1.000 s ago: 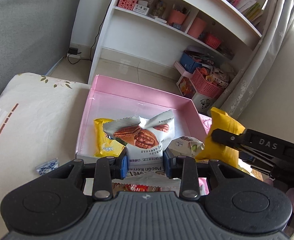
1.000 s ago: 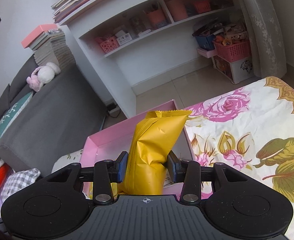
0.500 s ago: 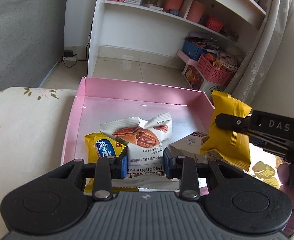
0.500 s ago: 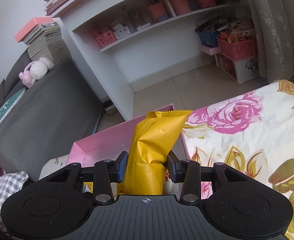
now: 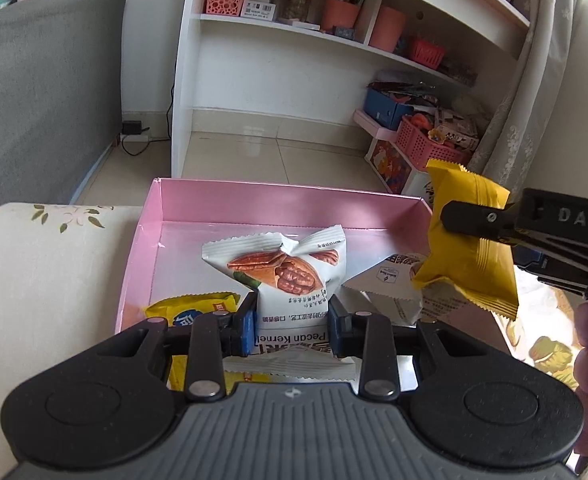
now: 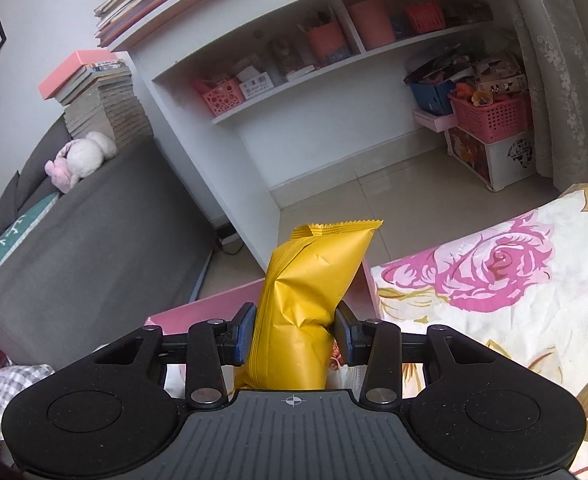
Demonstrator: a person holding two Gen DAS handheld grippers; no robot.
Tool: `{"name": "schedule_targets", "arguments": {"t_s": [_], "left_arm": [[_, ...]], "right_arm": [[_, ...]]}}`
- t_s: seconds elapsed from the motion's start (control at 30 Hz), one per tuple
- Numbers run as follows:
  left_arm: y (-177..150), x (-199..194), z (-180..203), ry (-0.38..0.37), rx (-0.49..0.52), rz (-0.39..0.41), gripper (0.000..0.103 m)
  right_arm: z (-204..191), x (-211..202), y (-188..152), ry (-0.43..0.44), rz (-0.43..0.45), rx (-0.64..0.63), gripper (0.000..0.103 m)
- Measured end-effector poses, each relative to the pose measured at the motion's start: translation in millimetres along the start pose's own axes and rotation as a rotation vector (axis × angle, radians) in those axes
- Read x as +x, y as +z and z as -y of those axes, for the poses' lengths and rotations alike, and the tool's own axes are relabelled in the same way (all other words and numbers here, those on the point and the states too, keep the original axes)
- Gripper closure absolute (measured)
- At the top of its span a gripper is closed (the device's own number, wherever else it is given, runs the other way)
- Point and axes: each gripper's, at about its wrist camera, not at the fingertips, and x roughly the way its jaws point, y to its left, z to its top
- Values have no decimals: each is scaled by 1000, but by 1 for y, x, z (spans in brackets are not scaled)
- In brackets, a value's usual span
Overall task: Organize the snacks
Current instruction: 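Lower both packets into the pink box and open both tools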
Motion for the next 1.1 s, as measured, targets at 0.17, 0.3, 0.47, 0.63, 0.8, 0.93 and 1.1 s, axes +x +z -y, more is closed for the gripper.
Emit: {"name": "schedule_targets", "arguments": {"t_s": [0.17,0.3,0.47,0.63,0.8,0.93,1.1], "left_arm": [[6,-2,-2,-36,-6,-19,72],[9,-2,-3,40,15,-35,72],[11,0,-15,105,10,-32,72],[15,-2,-30,107,-48,-10,72],[15,2,-34,92,-83,15,72],[17,9,-31,88,-62,37,72],[16,7,-34,78,-70,95,55]], "right_arm": [[-9,-13,12,77,-18,-27,63],[-22,-12,10,131,-53,-63,63],[-39,3,-6,181,-131,-101,63],[-48,17,-24,167,-190,-159,63],[-50,22,-32,78,-198,-235,63],[-46,22,-31,51,-198,-228,62],[-44,16,-27,57,-171,-205,56]]}}
